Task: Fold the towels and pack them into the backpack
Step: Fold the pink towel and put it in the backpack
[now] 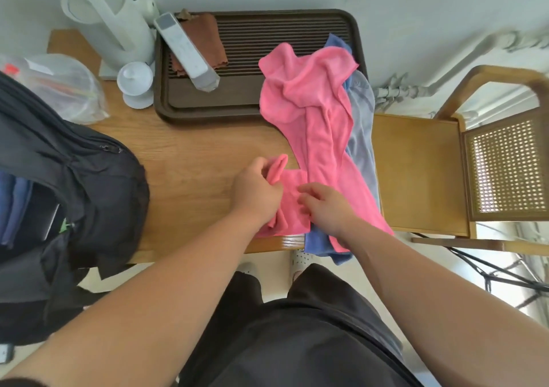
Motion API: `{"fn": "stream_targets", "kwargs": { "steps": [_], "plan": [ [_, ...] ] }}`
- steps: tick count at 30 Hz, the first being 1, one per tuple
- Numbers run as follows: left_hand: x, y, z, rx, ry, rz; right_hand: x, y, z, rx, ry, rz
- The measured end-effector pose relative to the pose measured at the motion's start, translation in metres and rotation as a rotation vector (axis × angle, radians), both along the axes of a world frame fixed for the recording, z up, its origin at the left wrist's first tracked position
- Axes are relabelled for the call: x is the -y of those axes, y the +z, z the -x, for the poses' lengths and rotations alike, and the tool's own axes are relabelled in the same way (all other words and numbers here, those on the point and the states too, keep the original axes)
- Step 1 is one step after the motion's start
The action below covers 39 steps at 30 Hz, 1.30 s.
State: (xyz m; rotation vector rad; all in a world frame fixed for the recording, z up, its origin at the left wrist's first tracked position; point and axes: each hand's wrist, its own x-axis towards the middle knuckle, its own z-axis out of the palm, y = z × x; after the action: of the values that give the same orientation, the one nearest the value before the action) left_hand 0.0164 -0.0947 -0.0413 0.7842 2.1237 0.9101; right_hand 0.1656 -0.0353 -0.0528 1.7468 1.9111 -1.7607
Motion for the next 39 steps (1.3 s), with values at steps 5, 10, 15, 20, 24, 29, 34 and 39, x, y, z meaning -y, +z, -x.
{"fn": "stream_targets", "kwargs": {
  "steps": [5,10,15,20,24,29,34,39],
  "plan": [
    [-0.021,-0.028,-0.029,-0.003,-0.177,0.214,-0.01,-0.004,-0.021,-0.214,-0.202,0.319],
    [-0.014,-0.033,-0.028,0.024,-0.244,0.245,-0.015,-0.013,-0.025,-0.082,0.086,0.142],
    [0.013,-0.033,-0.013,-0.359,-0.222,0.178,-0.014,-0.01,-0.022,-0.002,0.363,-0.089],
    [0.032,-0.037,-0.013,-0.542,-0.417,0.371,-0.012,-0.006,-0.02,0.073,0.373,-0.201],
    [0.039,-0.055,-0.013,-0.54,-0.589,0.53,-0.013,-0.013,-0.019,0.231,0.564,-0.234],
    [0.039,-0.07,-0.011,-0.53,-0.628,0.562,-0.017,-0.007,-0.001,0.356,0.786,-0.534],
    [0.047,-0.071,-0.006,-0.528,-0.646,0.491,-0.028,-0.009,0.021,0.439,1.177,-0.749],
    [0.066,-0.056,-0.003,-0.457,-0.217,0.317,-0.041,-0.017,0.027,0.427,1.053,-0.486]
  ]
}}
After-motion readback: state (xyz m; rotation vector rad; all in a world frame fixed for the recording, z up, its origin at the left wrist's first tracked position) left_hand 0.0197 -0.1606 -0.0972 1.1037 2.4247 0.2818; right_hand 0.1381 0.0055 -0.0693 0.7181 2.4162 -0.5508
